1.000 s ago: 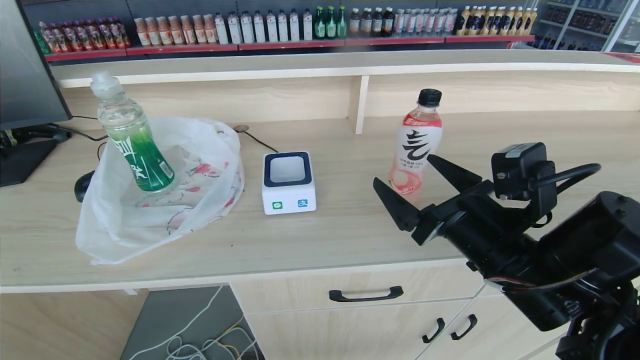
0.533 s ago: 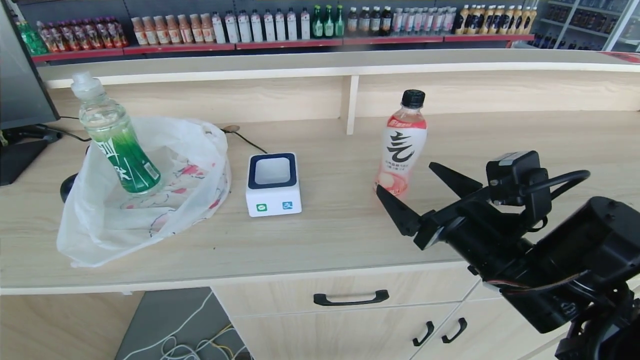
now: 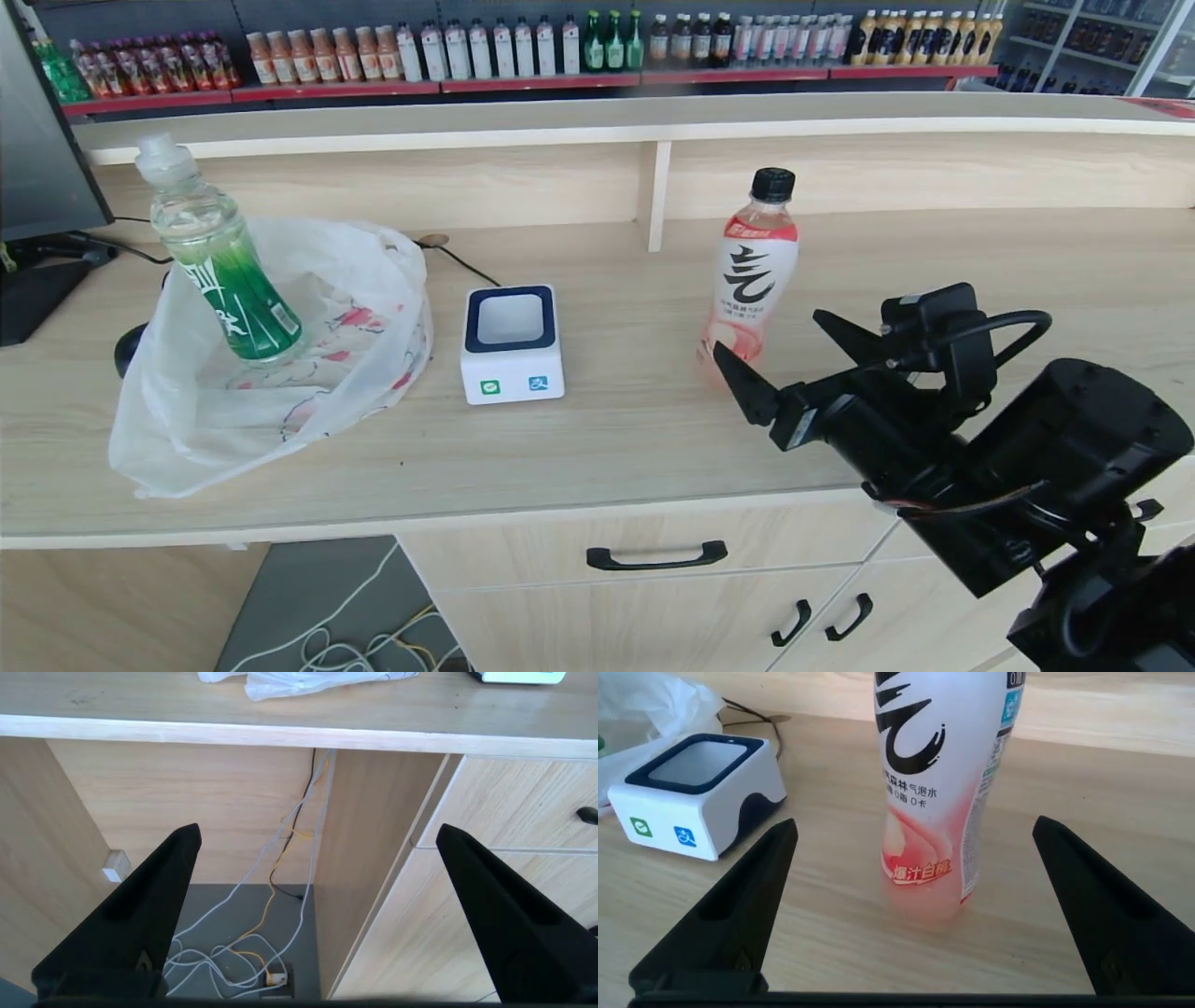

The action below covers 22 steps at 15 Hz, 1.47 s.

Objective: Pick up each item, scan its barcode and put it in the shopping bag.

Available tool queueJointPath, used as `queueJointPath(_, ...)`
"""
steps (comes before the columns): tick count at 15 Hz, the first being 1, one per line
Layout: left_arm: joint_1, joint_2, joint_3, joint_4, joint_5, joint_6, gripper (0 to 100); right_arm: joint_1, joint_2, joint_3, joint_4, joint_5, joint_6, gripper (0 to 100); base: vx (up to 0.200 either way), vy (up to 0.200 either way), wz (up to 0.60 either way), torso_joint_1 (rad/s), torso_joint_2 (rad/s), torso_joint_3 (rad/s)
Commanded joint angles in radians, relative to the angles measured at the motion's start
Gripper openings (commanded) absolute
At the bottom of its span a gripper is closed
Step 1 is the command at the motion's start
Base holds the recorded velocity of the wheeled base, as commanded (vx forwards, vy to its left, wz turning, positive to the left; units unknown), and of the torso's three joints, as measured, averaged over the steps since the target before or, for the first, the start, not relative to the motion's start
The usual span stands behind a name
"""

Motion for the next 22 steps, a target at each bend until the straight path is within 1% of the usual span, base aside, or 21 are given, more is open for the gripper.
queueJointPath(1, 0.001, 0.0, 0.0, 0.0, 0.0, 0.0, 100, -0.002, 0.011, -0.131, 0.107, -0.059, 0.003, 100, 0.0, 0.0, 0.0, 0.0, 0.0, 0.0)
queueJointPath(2, 0.001, 0.0, 0.0, 0.0, -0.002, 0.0, 100, -0.005, 0.012, -0.17, 0.159, -0.062, 0.003, 100, 0.0, 0.0, 0.0, 0.0, 0.0, 0.0)
queueJointPath(4, 0.001, 0.0, 0.0, 0.0, 0.0, 0.0, 100, -0.025, 0.04, -0.243, 0.203, -0.064, 0.003, 100, 0.0, 0.0, 0.0, 0.0, 0.0, 0.0)
queueJointPath(8, 0.001, 0.0, 0.0, 0.0, 0.0, 0.0, 100, -0.047, 0.131, -0.378, 0.219, -0.064, 0.003, 100, 0.0, 0.0, 0.0, 0.0, 0.0, 0.0)
queueJointPath(16, 0.001, 0.0, 0.0, 0.0, -0.002, 0.0, 100, -0.084, 0.201, -0.436, 0.222, -0.056, 0.006, 100, 0.0, 0.0, 0.0, 0.0, 0.0, 0.0)
queueJointPath(22, 0.001, 0.0, 0.0, 0.0, 0.0, 0.0, 100, -0.085, 0.235, -0.484, 0.222, -0.053, 0.008, 100, 0.0, 0.0, 0.0, 0.0, 0.0, 0.0)
